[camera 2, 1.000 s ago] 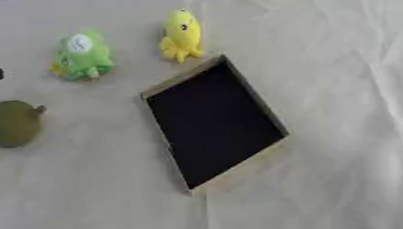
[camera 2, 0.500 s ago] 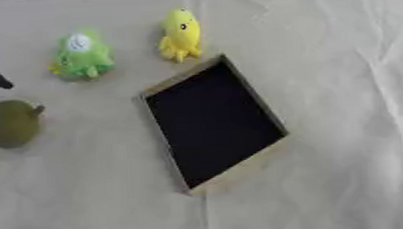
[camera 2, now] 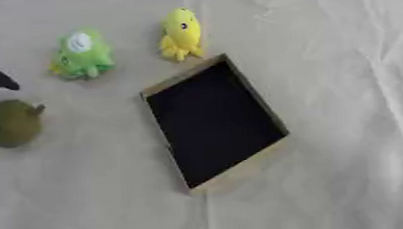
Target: Pick up objects on the table and place them in the box.
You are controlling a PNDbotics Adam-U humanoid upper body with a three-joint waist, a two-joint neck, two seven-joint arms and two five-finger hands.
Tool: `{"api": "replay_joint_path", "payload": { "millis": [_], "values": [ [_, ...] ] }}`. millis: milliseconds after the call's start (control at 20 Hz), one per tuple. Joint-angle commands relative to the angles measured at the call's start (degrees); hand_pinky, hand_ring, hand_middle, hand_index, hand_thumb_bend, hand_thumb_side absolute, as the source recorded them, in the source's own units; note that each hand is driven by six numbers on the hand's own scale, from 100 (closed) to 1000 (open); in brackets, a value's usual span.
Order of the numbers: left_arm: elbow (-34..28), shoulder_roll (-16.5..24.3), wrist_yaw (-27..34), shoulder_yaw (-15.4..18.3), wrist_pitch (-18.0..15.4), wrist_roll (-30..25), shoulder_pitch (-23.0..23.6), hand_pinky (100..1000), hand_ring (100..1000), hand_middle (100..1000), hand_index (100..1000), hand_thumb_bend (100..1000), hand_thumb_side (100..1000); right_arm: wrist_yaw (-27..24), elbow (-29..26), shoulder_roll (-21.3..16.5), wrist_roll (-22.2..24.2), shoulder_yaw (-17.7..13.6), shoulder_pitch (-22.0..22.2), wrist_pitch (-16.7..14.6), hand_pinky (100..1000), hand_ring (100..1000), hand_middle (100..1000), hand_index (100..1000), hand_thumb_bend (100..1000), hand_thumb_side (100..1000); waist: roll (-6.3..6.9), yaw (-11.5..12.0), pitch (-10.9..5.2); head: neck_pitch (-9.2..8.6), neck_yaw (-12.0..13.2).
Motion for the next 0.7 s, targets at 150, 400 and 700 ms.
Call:
{"api": "replay_joint_path", "payload": {
  "millis": [150,400,700],
  "values": [
    [0.9,0.7,-1.3,-0.2,-1.4,-2.7,-1.0,939,894,825,937,328,518,-0.5,-0.8,-0.6,0.2,-0.6,-0.3,0.2,894,868,639,776,100,510,0.07,0.0,-1.04,0.01,0.3],
    [1.1,0.2,-1.6,-0.5,-1.1,-3.9,-1.3,922,877,803,912,349,360,-0.6,-0.8,-0.5,0.3,-0.7,0.0,0.4,895,869,638,776,100,510,0.03,-0.1,-1.04,0.01,0.4],
    [0.8,-0.1,-2.4,-0.5,-0.8,-3.6,-1.5,909,864,791,901,382,285,-0.7,-0.8,-0.4,0.4,-0.7,0.1,0.4,895,869,637,776,100,510,0.05,-0.2,-1.07,0.02,0.4]
  ]
}}
